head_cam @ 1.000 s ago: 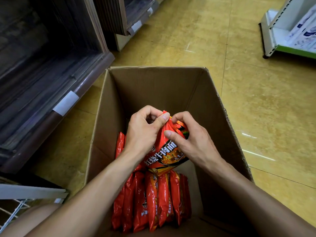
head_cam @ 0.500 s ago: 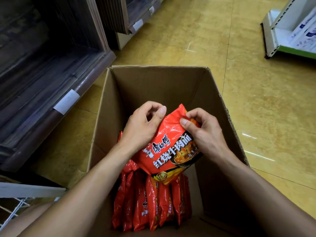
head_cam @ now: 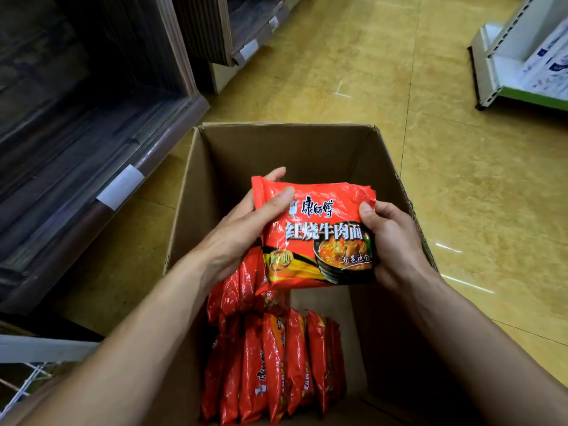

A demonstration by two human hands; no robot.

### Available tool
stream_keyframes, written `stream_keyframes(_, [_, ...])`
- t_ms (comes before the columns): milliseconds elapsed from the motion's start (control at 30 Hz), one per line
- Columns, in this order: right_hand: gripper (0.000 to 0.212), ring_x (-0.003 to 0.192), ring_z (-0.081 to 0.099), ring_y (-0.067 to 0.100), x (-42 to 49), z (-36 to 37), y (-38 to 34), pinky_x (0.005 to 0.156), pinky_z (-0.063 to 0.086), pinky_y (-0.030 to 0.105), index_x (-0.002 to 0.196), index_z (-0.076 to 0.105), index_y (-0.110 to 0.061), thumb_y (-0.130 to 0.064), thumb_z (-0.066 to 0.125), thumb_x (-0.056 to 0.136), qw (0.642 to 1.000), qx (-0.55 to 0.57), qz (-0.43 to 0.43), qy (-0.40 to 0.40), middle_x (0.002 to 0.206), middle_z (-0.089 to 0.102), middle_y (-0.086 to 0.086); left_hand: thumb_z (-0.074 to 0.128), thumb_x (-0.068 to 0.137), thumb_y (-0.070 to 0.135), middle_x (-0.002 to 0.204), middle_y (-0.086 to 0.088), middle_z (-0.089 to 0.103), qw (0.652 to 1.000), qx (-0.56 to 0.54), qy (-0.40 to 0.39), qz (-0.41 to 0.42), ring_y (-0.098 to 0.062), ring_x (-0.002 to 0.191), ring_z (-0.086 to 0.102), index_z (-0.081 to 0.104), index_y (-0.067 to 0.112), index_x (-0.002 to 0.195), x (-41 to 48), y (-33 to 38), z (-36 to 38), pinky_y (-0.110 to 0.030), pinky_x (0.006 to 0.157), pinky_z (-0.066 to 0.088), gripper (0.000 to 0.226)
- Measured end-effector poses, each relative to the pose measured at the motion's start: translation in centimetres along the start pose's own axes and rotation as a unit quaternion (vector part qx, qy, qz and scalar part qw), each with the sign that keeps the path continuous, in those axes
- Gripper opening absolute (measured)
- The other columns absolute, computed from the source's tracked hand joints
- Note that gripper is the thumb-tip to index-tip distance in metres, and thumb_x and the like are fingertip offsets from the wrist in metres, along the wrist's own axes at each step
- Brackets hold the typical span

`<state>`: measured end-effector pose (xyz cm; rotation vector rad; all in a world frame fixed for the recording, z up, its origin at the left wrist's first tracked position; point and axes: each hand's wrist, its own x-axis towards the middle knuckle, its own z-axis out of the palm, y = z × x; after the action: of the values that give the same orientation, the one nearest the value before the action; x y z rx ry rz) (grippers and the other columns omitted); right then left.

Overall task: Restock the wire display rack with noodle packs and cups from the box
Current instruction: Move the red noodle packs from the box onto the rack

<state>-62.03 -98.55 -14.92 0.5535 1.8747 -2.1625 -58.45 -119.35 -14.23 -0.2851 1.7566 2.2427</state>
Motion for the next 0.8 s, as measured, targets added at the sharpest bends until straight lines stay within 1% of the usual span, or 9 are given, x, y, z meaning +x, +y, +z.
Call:
stream_keyframes(67, [0.021,0.088,0.076,0.029,0.1,0.0,0.0,0.072,0.063,0.043,0.119,0.059,-0.006,-0.018,0.058,0.102,0.999,0.027,0.028,0.007,0.105,0.074,0.018,0.07,0.087,0.041,0.123,0.001,0.073,1.0,0.003,-0.02,-0.017,-0.02,0.111,0.071,0.048,0.039,0.143,-0.2,-0.2,0.1,-0.037,0.091,0.058,0.059])
stream_keyframes(133, [0.02,0.086,0.076,0.028,0.2,-0.1,0.0,0.071,0.063,0.045,0.119,0.059,-0.008,-0.019,0.058,0.102,0.998,0.04,0.046,0.011,0.106,0.075,0.017,0.07,0.087,0.037,0.118,-0.003,0.075,0.999,0.007,-0.025,-0.039,-0.023,0.107,0.072,0.055,0.028,0.136,-0.3,-0.4,0.3,-0.038,0.089,0.059,0.052])
stream_keyframes(267, [0.019,0.085,0.077,0.026,0.0,-0.2,0.0,0.067,0.063,0.043,0.119,0.06,-0.015,-0.023,0.056,0.103,0.997,0.046,0.049,-0.034,0.106,0.076,0.014,0.069,0.085,0.045,0.113,-0.004,0.076,0.999,0.023,0.02,-0.044,-0.026,0.104,0.073,0.061,0.026,0.128,0.1,-0.9,0.4,-0.044,0.094,0.058,0.048])
stream_keyframes(300, [0.021,0.09,0.076,0.027,-0.1,-0.1,-0.1,0.071,0.063,0.043,0.121,0.06,-0.015,-0.026,0.055,0.103,0.996,0.046,0.047,-0.056,0.108,0.076,0.014,0.068,0.084,0.047,0.113,-0.003,0.076,0.998,0.021,0.037,-0.041,-0.026,0.103,0.074,0.062,0.026,0.127,0.1,-1.0,0.3,-0.045,0.095,0.057,0.048])
stream_keyframes(367, [0.03,0.1,0.074,0.03,-0.1,0.1,-0.2,0.085,0.061,0.048,0.125,0.061,-0.015,-0.033,0.052,0.103,0.993,0.045,0.045,-0.097,0.113,0.075,0.014,0.067,0.085,0.049,0.11,-0.003,0.077,0.997,0.018,0.063,-0.032,-0.025,0.1,0.075,0.063,0.026,0.123,0.3,-1.0,0.4,-0.047,0.095,0.057,0.045])
stream_keyframes(467, [0.045,0.108,0.071,0.033,-0.1,0.3,-0.2,0.099,0.053,0.053,0.131,0.06,-0.013,-0.044,0.056,0.099,0.99,0.031,0.056,-0.128,0.117,0.073,0.015,0.065,0.083,0.056,0.107,-0.001,0.078,0.995,0.035,0.086,-0.02,-0.024,0.097,0.076,0.064,0.028,0.119,0.4,-1.0,0.4,-0.049,0.095,0.057,0.046])
stream_keyframes(567, [0.051,0.109,0.071,0.032,-0.2,0.1,-0.2,0.102,0.052,0.053,0.133,0.059,-0.013,-0.047,0.06,0.095,0.988,-0.005,0.051,-0.146,0.118,0.073,0.013,0.059,0.086,0.063,0.104,0.001,0.078,0.993,0.062,0.098,-0.009,-0.021,0.094,0.076,0.065,0.029,0.116,0.4,-0.9,0.5,-0.047,0.094,0.058,0.046])
stream_keyframes(667, [0.054,0.108,0.071,0.031,-0.2,-0.1,-0.1,0.102,0.051,0.053,0.133,0.059,-0.016,-0.05,0.063,0.091,0.985,-0.028,0.046,-0.162,0.118,0.074,0.011,0.054,0.091,0.061,0.101,0.002,0.079,0.991,0.072,0.11,0.006,-0.019,0.09,0.077,0.066,0.028,0.111,0.1,-0.9,0.9,-0.045,0.091,0.06,0.041])
stream_keyframes(800, [0.046,0.104,0.073,0.03,-0.2,-0.1,-0.2,0.1,0.054,0.052,0.127,0.062,-0.016,-0.048,0.059,0.095,0.989,-0.032,0.04,-0.139,0.113,0.075,0.011,0.048,0.095,0.063,0.102,0.0,0.079,0.989,0.074,0.13,0.012,-0.021,0.092,0.076,0.068,0.026,0.112,0.0,-1.1,1.2,-0.045,0.091,0.059,0.045])
